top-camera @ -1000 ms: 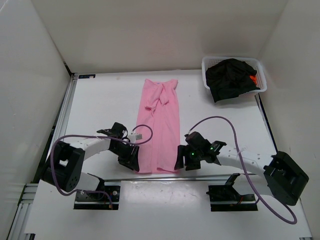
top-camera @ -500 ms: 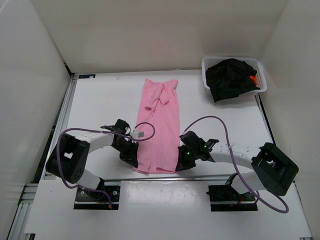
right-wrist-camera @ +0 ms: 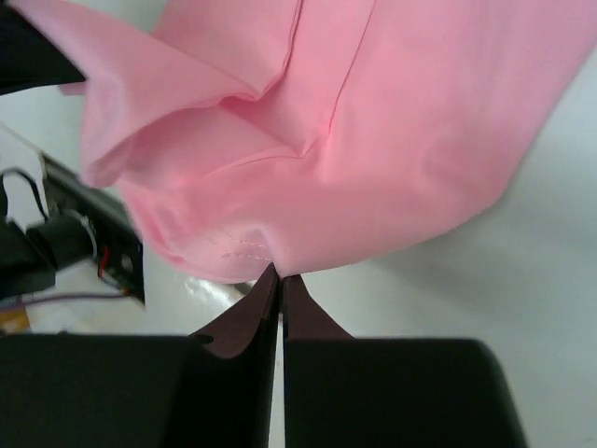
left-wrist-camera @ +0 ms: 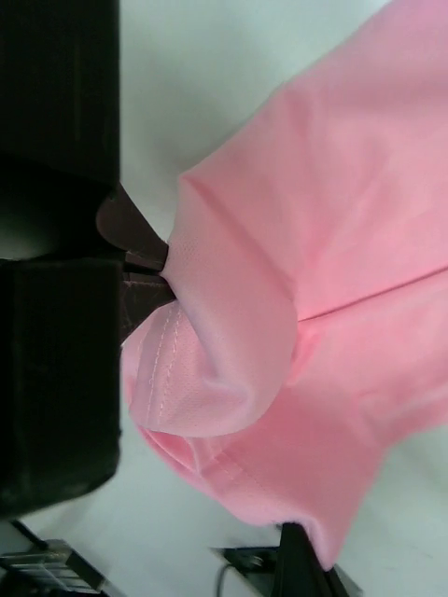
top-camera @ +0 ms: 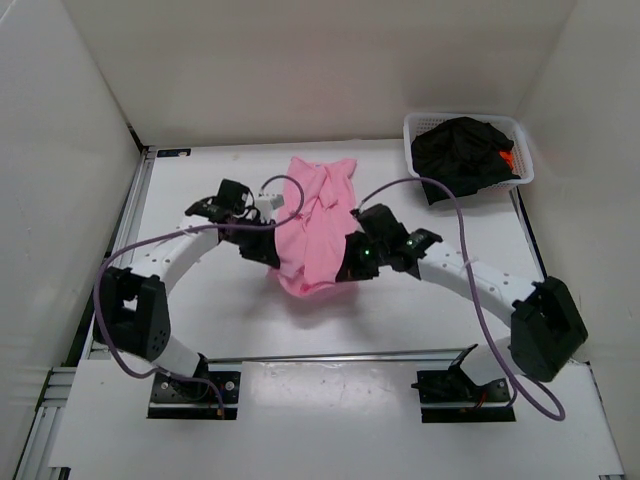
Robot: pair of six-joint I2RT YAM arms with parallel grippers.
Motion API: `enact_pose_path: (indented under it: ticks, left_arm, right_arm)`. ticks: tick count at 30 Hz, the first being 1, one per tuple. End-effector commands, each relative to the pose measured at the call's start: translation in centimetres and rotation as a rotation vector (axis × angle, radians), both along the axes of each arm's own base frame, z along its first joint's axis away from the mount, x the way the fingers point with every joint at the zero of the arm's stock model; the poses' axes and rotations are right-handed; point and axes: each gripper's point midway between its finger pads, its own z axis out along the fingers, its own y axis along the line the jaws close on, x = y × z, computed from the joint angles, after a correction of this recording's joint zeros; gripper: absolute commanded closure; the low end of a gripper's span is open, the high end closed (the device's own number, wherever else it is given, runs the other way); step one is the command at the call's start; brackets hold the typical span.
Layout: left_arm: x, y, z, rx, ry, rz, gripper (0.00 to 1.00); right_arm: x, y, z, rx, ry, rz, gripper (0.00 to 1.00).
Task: Fold and stack the t-shirts
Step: Fold the folded rectangular tshirt in 1/3 of the way
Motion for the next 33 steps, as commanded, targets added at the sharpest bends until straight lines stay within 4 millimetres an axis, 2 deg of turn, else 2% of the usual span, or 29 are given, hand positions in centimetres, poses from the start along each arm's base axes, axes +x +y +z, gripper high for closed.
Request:
enact_pose_path:
  ticks: [1, 2, 4, 5, 7, 8, 9, 14, 16, 20, 21, 23, 24, 25, 26, 27, 28, 30, 33]
  left_arm:
    - [3.5, 1.1, 1.2, 0.029, -0.017, 0.055, 0.90]
    - [4.4, 1.2, 1.3, 0.028, -0.020, 0.064, 0.90]
    - [6.1, 1.5, 0.4, 0.035, 0.003, 0.084, 0.90]
    - [7.7, 1.5, 1.3, 0.026, -0.028, 0.096, 0.90]
    - [9.4, 1.5, 1.3, 0.024, -0.035, 0.106, 0.90]
    - [10.9, 1.6, 1.0, 0.023, -0.037, 0.117, 0.90]
    - [11.4, 1.3, 0.9, 0.016, -0.033, 0.113, 0.90]
    - [13.4, 1.3, -1.2, 0.005, 0.021, 0.122, 0.90]
    - [14.3, 1.4, -1.1, -0.005, 0.014, 0.128, 0.90]
    - [16.1, 1.4, -1.3, -0.016, 0.004, 0.135, 0.90]
    - [16.5, 1.4, -1.8, -0.015, 0.011, 0.135, 0.90]
    - [17.5, 1.0, -1.2, -0.030, -0.010, 0.131, 0.90]
    - [17.8, 1.0, -1.5, -0.029, -0.007, 0.131, 0.90]
    - [18.2, 0.9, -0.9, -0.034, -0.026, 0.130, 0.90]
    - [18.2, 0.8, -1.4, -0.039, -0.012, 0.127, 0.90]
    - [18.5, 0.7, -1.5, -0.040, -0.014, 0.127, 0.90]
    - [18.7, 0.7, -1.2, -0.042, -0.024, 0.127, 0.90]
    - [18.8, 0.5, -2.3, -0.048, 0.001, 0.122, 0.83]
    - [19.4, 0.5, -2.4, -0.041, -0.009, 0.126, 0.80]
  right_arm:
    - [3.9, -1.2, 0.4, -0.081, -0.040, -0.008, 1.00]
    - [5.1, -1.8, -0.5, -0.114, -0.024, -0.017, 1.00]
    - [7.7, -1.6, 0.5, -0.115, -0.054, -0.038, 1.00]
    - [8.6, -1.7, 0.5, -0.119, -0.060, -0.043, 1.00]
    - [10.6, -2.3, -0.5, -0.143, -0.044, -0.066, 1.00]
    - [11.8, -2.1, 0.1, -0.135, -0.065, -0.072, 1.00]
    - [12.9, -2.7, -0.8, -0.150, -0.051, -0.087, 1.00]
    - [16.5, -2.8, -1.9, -0.142, -0.039, -0.095, 1.00]
    - [17.0, -2.4, -2.1, -0.136, -0.034, -0.089, 1.00]
    - [18.5, -3.1, -3.7, -0.162, -0.021, -0.109, 1.00]
    - [19.3, -3.2, -3.3, -0.156, -0.032, -0.121, 1.00]
    - [19.9, -3.3, -3.7, -0.152, -0.023, -0.127, 1.00]
    - [20.5, -3.0, -3.3, -0.144, -0.037, -0.128, 1.00]
    - [20.8, -2.7, -3.2, -0.133, -0.037, -0.122, 1.00]
    - [21.3, -2.9, -3.5, -0.135, -0.032, -0.130, 1.00]
    - [21.9, -2.6, -3.1, -0.127, -0.047, -0.131, 1.00]
    - [22.1, -2.5, -3.7, -0.132, -0.038, -0.131, 1.00]
    - [22.7, -2.5, -4.0, -0.116, -0.022, -0.139, 1.00]
    - [23.4, -2.7, -5.1, -0.099, 0.016, -0.158, 0.98]
